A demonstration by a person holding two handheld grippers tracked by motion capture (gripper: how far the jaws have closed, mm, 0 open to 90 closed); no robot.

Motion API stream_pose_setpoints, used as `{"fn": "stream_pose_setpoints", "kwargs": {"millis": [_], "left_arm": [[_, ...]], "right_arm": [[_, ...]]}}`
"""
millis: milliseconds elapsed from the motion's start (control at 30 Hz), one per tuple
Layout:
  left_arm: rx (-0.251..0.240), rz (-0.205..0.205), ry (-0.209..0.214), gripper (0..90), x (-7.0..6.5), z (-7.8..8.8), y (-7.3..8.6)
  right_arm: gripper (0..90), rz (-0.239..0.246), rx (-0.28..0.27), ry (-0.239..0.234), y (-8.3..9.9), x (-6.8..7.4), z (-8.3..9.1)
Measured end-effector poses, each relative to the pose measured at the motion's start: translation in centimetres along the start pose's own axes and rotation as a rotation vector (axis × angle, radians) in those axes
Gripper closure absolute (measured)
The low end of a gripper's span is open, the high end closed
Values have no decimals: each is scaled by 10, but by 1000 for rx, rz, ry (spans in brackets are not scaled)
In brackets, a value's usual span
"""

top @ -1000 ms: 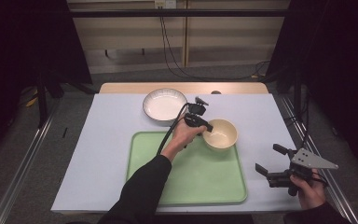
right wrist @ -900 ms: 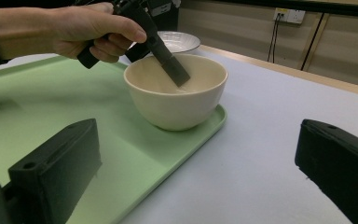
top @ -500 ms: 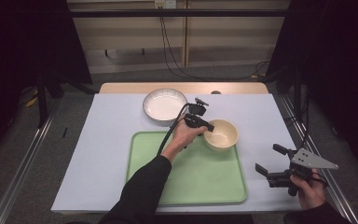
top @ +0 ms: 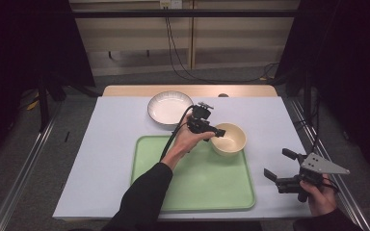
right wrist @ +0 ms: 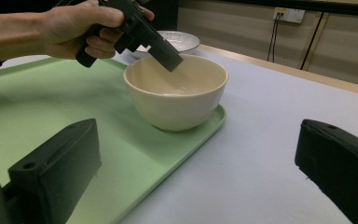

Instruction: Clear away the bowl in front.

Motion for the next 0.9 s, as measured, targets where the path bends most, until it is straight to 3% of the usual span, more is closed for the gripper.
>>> {"fn": "stream_pose_setpoints", "kwargs": {"millis": [67,167,200,267,433,667,767,900], "left_arm": [[-23,-20,-13,110,1,5,-2],[-50,-9,-8,49,5,15,-6],[-68,-29,-13,32,6,20,-6],[-85,-37,-31,34,8,26,-7],[-131,-2,-54,29,16,45,-4],[-194,-33,-89,27,21,70,-2],[-219,-57,-148,27,24,82,-2],[-257,-45,-145,26,24,94,1]], "right_arm": [[0,0,-1,1,0,0,0],[0,2,2,2,0,0,0],[0,-1,0,2,0,0,0],[0,1,1,3,0,0,0],[0,0,2,4,0,-1,0],[0,0,4,4,0,0,0],[0,0,3,7,0,-1,0],[0,1,5,7,0,-1,0]]}}
Point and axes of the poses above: each handheld gripper's, and its own axes: z roughly backward along the jaws, y roughly out of its underside, x roughly to its left, the point moved 8 cm from there along -z, roughly forward along the jaws, and after that the axes turned 4 degrees about -x, right-handed, at the moved point
